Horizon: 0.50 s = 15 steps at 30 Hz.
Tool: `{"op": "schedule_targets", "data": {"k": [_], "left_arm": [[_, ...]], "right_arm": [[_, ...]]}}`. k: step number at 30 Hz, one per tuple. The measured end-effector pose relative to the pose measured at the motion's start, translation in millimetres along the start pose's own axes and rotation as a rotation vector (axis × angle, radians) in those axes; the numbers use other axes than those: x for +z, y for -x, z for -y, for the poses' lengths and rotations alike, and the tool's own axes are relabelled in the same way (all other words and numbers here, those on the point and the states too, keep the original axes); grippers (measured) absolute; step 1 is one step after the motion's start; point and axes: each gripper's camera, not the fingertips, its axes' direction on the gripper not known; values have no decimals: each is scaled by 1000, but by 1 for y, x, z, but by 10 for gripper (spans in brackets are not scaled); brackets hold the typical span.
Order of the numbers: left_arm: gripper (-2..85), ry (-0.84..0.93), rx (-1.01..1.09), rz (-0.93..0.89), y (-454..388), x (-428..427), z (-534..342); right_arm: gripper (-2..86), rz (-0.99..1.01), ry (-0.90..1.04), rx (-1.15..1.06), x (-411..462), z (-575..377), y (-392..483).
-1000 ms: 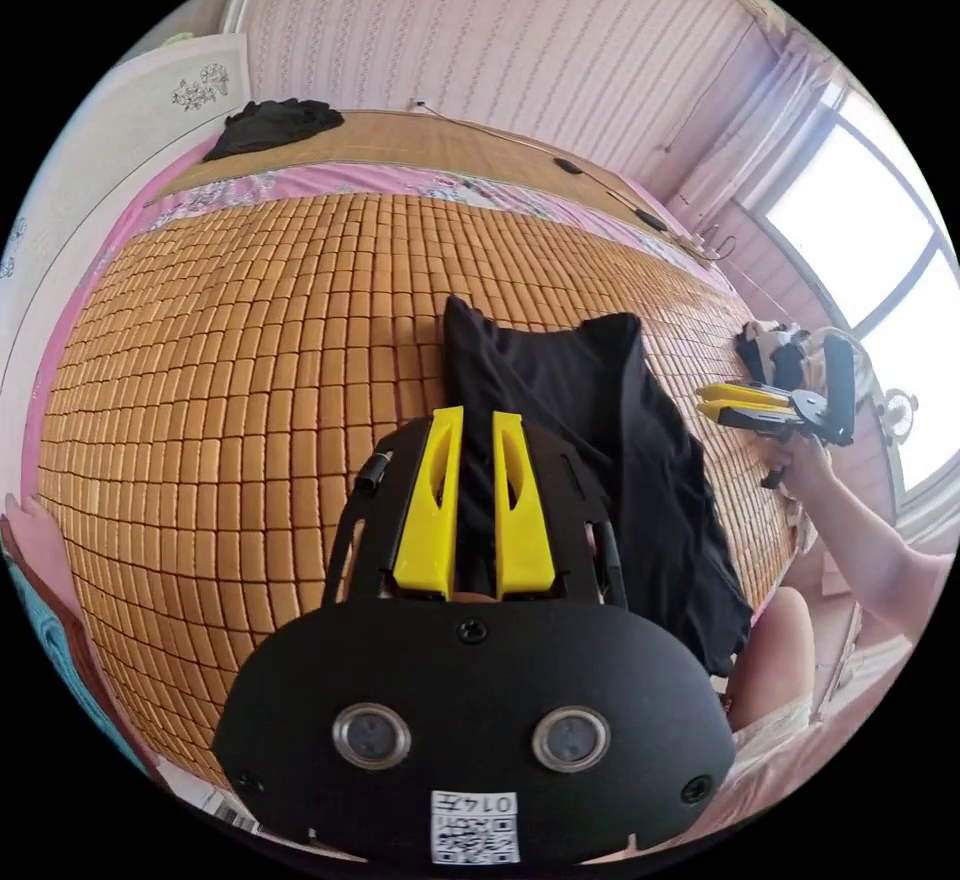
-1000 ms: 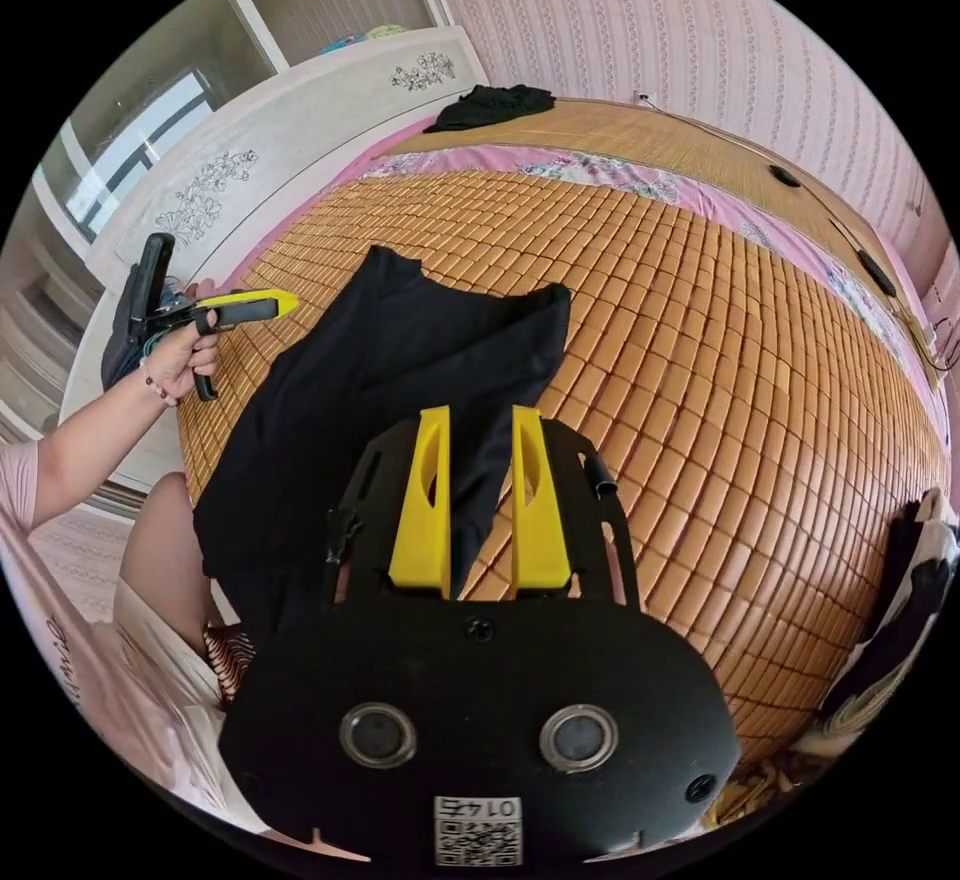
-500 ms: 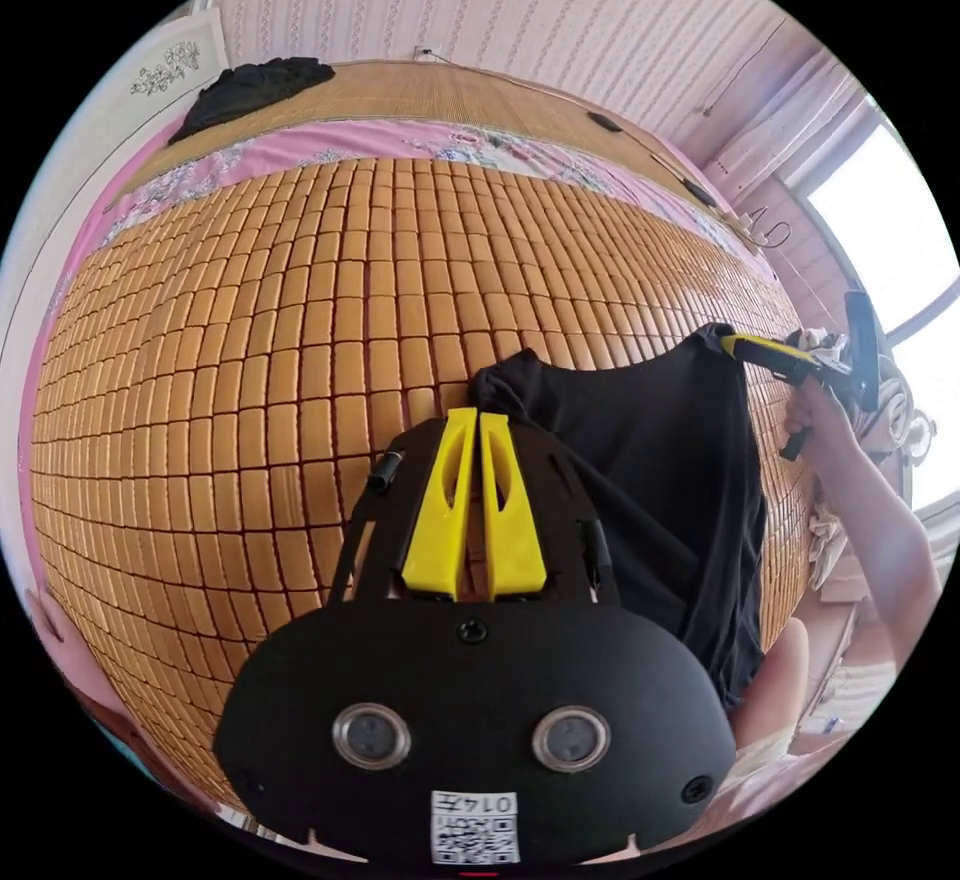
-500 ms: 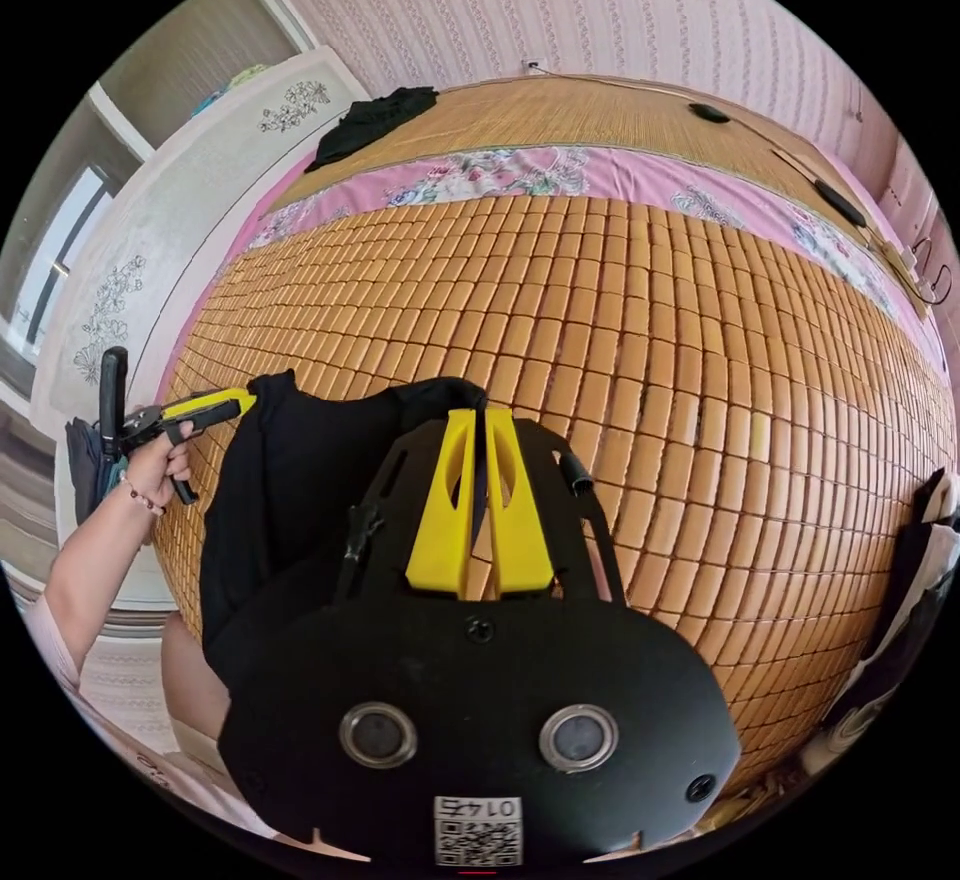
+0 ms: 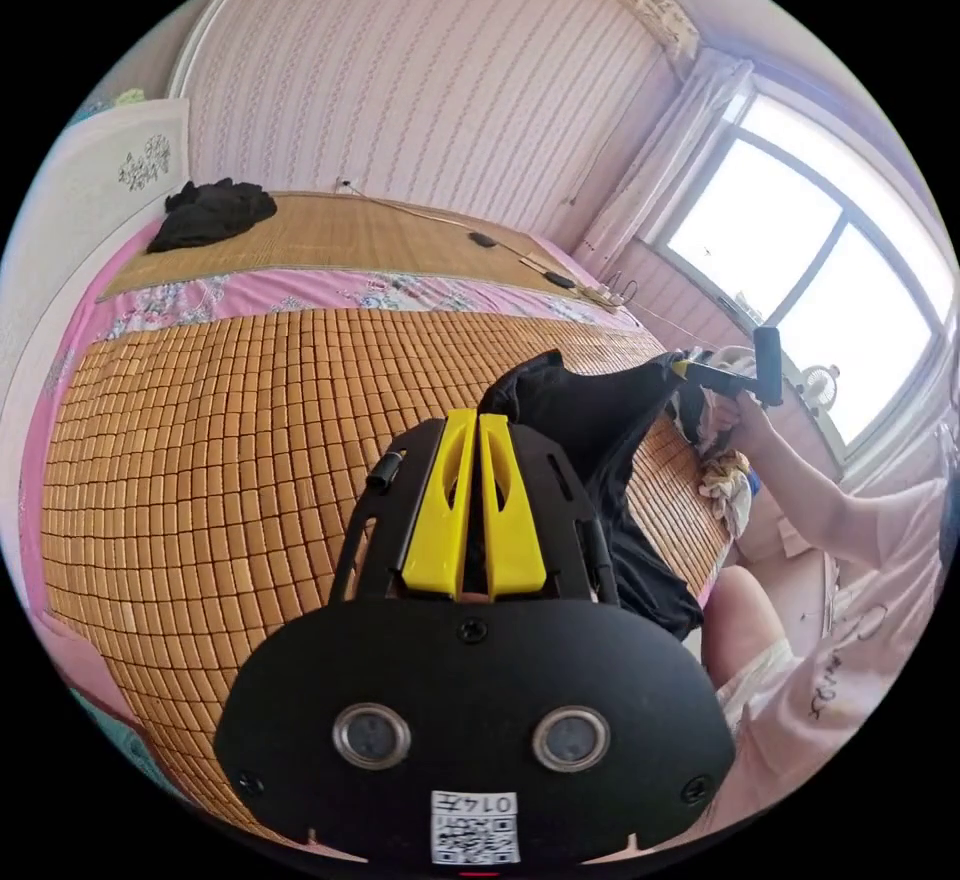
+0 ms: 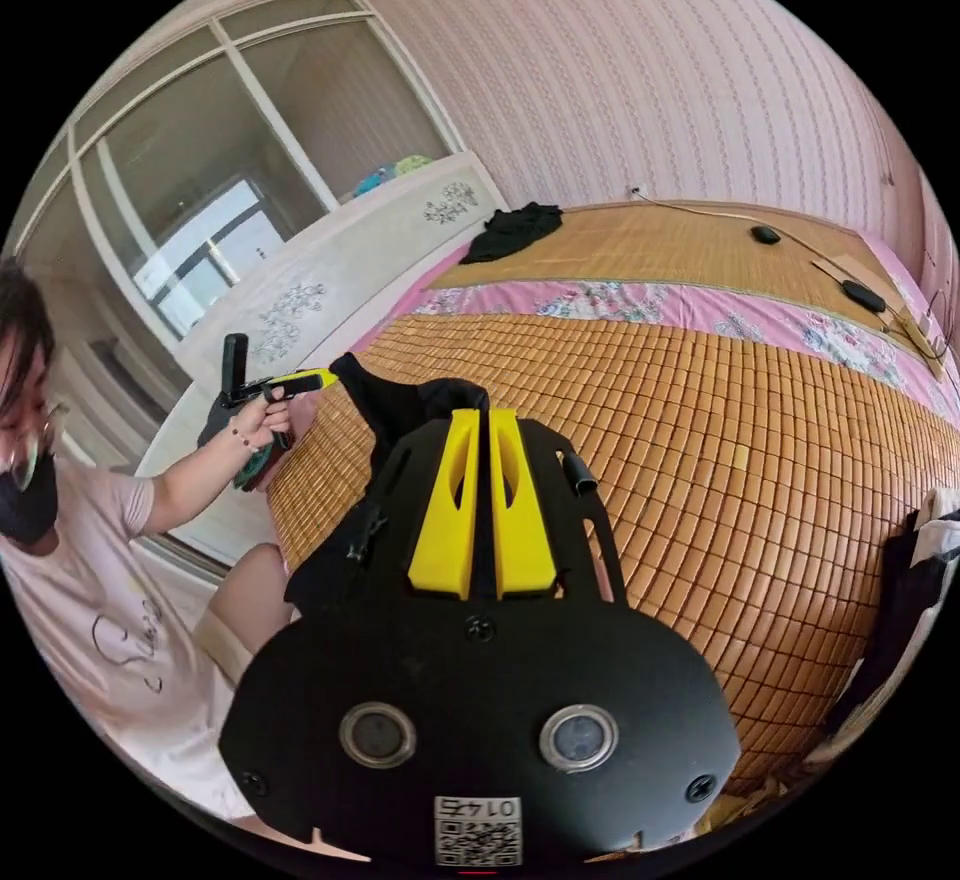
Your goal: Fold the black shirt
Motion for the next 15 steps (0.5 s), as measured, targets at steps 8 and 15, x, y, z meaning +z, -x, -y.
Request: {"op": "schedule_targets", "data": {"k": [8, 15], "left_arm": [[-10, 279, -145, -115, -62, -44, -184], [-8, 627, -9, 36, -92, 5, -231]], "right_arm": [[8, 87, 385, 121, 9, -217, 90], [16, -122, 585, 106, 55, -272, 122]]}}
